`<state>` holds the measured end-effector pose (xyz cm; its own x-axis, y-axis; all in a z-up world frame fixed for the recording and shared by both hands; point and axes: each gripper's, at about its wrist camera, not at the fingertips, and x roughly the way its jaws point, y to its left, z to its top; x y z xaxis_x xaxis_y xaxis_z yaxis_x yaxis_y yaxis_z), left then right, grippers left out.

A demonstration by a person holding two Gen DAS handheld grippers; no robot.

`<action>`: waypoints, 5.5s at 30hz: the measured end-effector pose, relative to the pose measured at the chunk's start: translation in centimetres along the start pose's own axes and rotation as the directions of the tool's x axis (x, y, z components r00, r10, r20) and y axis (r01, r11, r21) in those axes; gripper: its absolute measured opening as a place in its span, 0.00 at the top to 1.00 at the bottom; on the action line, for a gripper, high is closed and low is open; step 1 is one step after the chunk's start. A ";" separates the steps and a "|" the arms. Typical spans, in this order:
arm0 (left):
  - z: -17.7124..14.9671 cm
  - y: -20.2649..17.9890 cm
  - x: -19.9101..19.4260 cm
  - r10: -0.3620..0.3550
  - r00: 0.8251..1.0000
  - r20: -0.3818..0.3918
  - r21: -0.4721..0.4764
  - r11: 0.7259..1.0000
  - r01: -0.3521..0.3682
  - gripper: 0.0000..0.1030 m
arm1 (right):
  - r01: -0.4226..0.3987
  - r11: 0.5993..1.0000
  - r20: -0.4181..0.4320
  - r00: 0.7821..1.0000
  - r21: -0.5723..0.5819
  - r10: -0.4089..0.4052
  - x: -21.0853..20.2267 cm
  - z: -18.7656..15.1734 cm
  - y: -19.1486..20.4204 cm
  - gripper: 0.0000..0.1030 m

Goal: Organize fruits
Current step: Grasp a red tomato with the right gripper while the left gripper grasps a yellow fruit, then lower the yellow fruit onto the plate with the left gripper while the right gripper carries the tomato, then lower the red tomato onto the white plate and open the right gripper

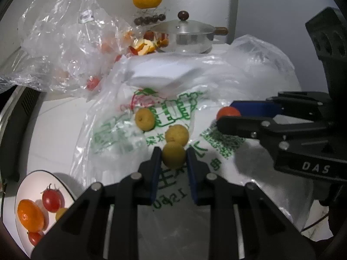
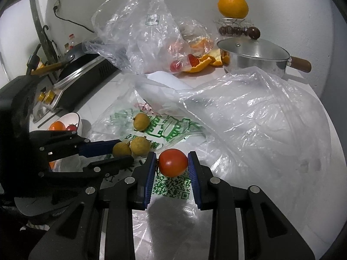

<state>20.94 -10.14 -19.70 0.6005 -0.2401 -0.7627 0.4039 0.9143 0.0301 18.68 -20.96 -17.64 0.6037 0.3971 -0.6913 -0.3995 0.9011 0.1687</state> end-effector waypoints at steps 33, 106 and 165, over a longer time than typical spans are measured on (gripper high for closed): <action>-3.8 2.7 -8.7 0.023 0.993 0.115 -0.072 0.997 -0.015 0.77 | 0.009 0.993 0.047 0.999 -0.117 -0.003 -3.7 0.3 7.7 0.69; -11.1 13.1 -15.2 0.208 0.960 0.185 -0.256 0.954 -0.157 0.49 | -0.052 0.959 -0.047 0.998 -0.277 0.040 0.6 0.9 19.8 0.69; -13.5 14.4 -18.0 0.255 0.942 0.217 -0.308 0.934 -0.182 0.47 | -0.067 0.950 -0.105 0.994 -0.304 0.036 3.0 0.9 23.4 0.63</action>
<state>6.60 11.73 -14.27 0.8186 -0.0635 -0.5708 0.0552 0.9980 -0.0318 11.74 1.49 -15.12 0.5130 0.4089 -0.7547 -0.6297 0.7768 -0.0071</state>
